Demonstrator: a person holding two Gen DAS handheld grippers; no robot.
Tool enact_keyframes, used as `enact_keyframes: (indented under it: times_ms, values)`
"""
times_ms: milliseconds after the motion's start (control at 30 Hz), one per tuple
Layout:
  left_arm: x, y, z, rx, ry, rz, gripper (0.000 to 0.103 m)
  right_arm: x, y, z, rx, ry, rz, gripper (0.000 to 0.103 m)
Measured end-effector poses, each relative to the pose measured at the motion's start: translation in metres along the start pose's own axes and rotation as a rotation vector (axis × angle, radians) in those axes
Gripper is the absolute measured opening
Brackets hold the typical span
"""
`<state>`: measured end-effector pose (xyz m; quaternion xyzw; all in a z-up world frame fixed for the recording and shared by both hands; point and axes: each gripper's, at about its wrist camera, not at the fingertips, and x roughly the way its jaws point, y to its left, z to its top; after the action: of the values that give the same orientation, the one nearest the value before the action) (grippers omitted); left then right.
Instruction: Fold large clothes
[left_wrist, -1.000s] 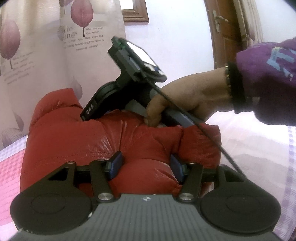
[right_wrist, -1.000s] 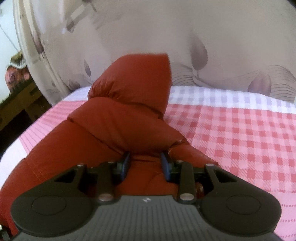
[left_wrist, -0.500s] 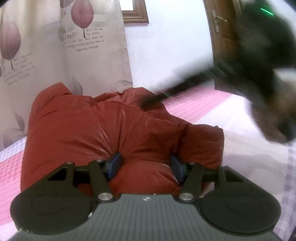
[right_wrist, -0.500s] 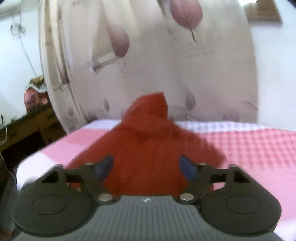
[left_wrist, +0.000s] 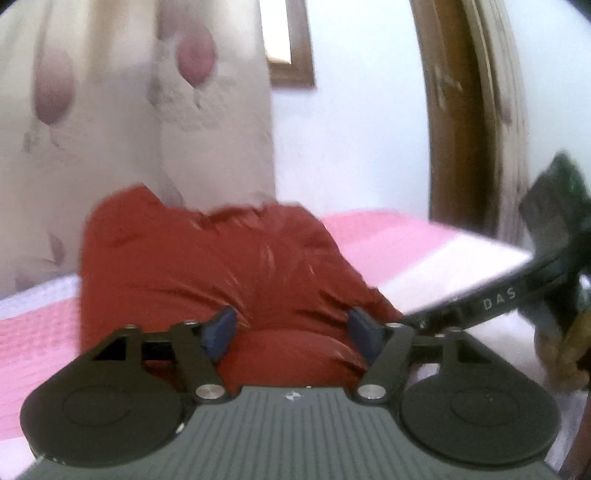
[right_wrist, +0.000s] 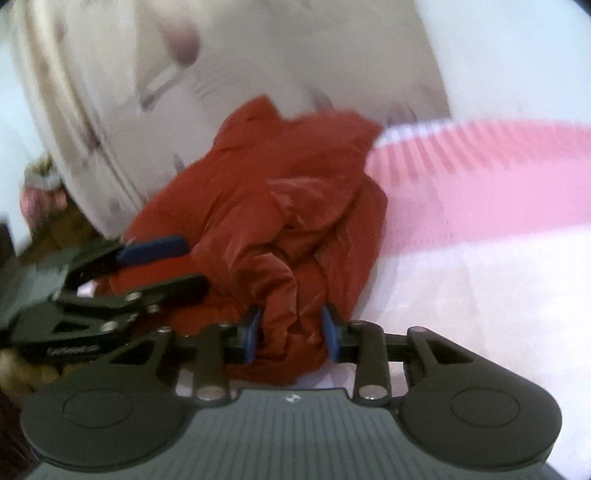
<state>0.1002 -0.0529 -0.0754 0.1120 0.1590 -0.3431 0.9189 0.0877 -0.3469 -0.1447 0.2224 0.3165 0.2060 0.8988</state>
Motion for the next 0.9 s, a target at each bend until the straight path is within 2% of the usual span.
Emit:
enact_keyframes:
  times_ms: [33, 133, 200, 233, 300, 400, 500, 633, 733, 767, 800, 867, 900]
  values:
    - [-0.008, 0.002, 0.001, 0.004, -0.029, 0.026, 0.078, 0.000, 0.002, 0.001, 0.018, -0.009, 0.023, 0.030]
    - [-0.027, 0.009, 0.004, 0.022, -0.090, 0.119, 0.079, 0.001, 0.019, 0.005, 0.014, -0.045, 0.110, 0.031]
    - [-0.033, 0.019, 0.006, -0.023, -0.103, 0.107, 0.079, 0.006, 0.026, 0.008, -0.007, -0.046, 0.138, 0.031]
    - [-0.032, 0.022, 0.005, -0.036, -0.091, 0.107, 0.079, 0.011, 0.025, 0.007, -0.003, -0.040, 0.146, 0.031]
    - [-0.026, 0.022, 0.000, -0.031, -0.056, 0.101, 0.079, 0.020, 0.009, -0.001, 0.093, -0.023, 0.178, 0.030]
    - [-0.019, 0.014, -0.012, 0.027, -0.023, 0.099, 0.079, 0.026, -0.016, -0.010, 0.201, -0.008, 0.204, 0.029]
    - [-0.012, 0.008, -0.018, 0.079, -0.002, 0.113, 0.081, 0.024, -0.017, -0.011, 0.198, 0.007, 0.222, 0.029]
    - [-0.010, 0.013, -0.023, 0.053, 0.000, 0.107, 0.082, 0.017, -0.020, -0.014, 0.216, -0.033, 0.239, 0.030]
    - [-0.011, 0.012, -0.027, 0.063, -0.002, 0.105, 0.083, 0.001, -0.014, -0.011, 0.200, -0.099, 0.201, 0.044]
    - [-0.011, 0.011, -0.027, 0.060, -0.004, 0.103, 0.084, -0.005, -0.011, -0.008, 0.194, -0.125, 0.174, 0.061]
    - [-0.010, 0.010, -0.027, 0.058, -0.004, 0.101, 0.084, -0.011, -0.010, -0.005, 0.187, -0.156, 0.158, 0.082]
    - [-0.009, 0.009, -0.027, 0.060, -0.005, 0.102, 0.085, -0.019, -0.012, 0.004, 0.185, -0.208, 0.114, 0.102]
    - [-0.009, 0.009, -0.026, 0.058, -0.005, 0.102, 0.085, -0.019, -0.016, 0.010, 0.204, -0.218, 0.091, 0.103]
